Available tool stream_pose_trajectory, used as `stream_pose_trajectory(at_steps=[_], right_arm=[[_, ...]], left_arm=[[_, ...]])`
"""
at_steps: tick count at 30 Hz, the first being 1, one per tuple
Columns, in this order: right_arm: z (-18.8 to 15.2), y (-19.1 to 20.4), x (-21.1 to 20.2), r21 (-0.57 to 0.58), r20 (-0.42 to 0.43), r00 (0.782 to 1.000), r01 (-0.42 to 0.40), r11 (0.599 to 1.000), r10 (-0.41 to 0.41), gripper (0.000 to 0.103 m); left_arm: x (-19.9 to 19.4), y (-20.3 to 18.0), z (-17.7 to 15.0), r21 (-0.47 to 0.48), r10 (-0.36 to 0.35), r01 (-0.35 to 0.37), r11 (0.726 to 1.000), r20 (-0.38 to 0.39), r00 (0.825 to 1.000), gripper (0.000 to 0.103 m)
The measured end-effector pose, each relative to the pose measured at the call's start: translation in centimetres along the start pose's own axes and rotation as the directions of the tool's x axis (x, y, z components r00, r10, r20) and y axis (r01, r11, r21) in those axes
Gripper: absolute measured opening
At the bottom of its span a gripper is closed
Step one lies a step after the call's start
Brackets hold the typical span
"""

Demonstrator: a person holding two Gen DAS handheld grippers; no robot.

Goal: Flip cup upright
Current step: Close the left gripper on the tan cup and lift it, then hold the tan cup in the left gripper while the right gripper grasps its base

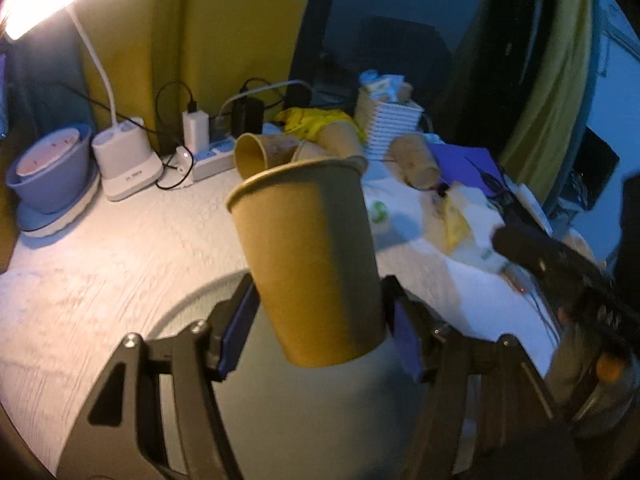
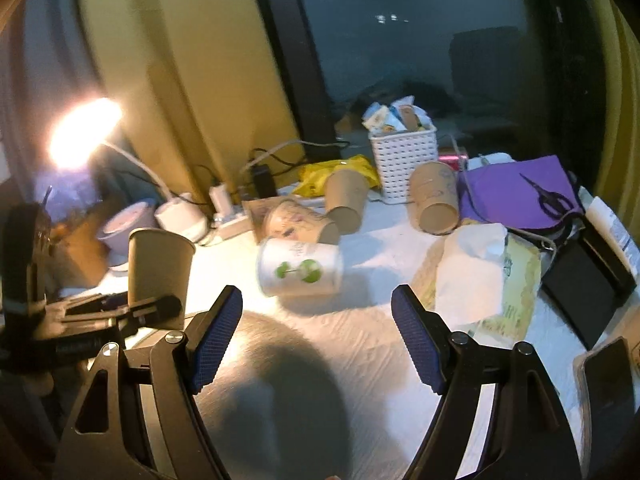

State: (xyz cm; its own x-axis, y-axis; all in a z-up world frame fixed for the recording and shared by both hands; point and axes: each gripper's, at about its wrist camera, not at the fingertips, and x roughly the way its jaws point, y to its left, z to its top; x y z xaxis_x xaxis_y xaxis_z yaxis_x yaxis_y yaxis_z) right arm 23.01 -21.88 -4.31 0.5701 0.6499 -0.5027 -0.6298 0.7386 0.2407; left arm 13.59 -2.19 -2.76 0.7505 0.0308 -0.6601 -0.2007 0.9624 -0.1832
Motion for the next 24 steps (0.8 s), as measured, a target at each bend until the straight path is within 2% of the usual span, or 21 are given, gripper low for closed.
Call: stream_pose_trajectory(at_steps=[7, 10, 13, 20, 24], right_arm=[[-0.8, 2.0, -2.4, -0.04, -0.048, 0.987, -0.153, 0.987, 0.151, 0.08], [-1.6, 3.3, -3.1, -0.054, -0.086, 0.972, -0.222, 0.973, 0.217, 0.08], [-2.4, 4.6, -4.0, -0.058, -0.125, 0.956, -0.276, 0.959, 0.267, 0.08], [-3.9, 7.2, -6.6, -0.019, -0.139, 0.936, -0.33, 0.944, 0.324, 0.08], [-5.0, 8.6, -6.5, 0.03, -0.159, 0.926, -0.342, 0.939, 0.343, 0.08]], left_arm=[[-4.2, -2.6, -5.0, 0.048, 0.031, -0.033, 0.998, 0.043, 0.999, 0.063], [-5.9, -3.0, -6.5, 0.074, 0.026, -0.033, 0.997, 0.095, 0.995, 0.063], [-6.7, -3.1, -7.9, 0.108, 0.021, -0.033, 0.994, 0.109, 0.994, 0.063], [-8.3, -3.3, -10.5, 0.208, -0.06, 0.031, 0.978, 0.138, 0.989, 0.063], [-9.0, -2.7, -11.5, 0.269, -0.145, 0.104, 0.958, 0.137, 0.98, 0.063]])
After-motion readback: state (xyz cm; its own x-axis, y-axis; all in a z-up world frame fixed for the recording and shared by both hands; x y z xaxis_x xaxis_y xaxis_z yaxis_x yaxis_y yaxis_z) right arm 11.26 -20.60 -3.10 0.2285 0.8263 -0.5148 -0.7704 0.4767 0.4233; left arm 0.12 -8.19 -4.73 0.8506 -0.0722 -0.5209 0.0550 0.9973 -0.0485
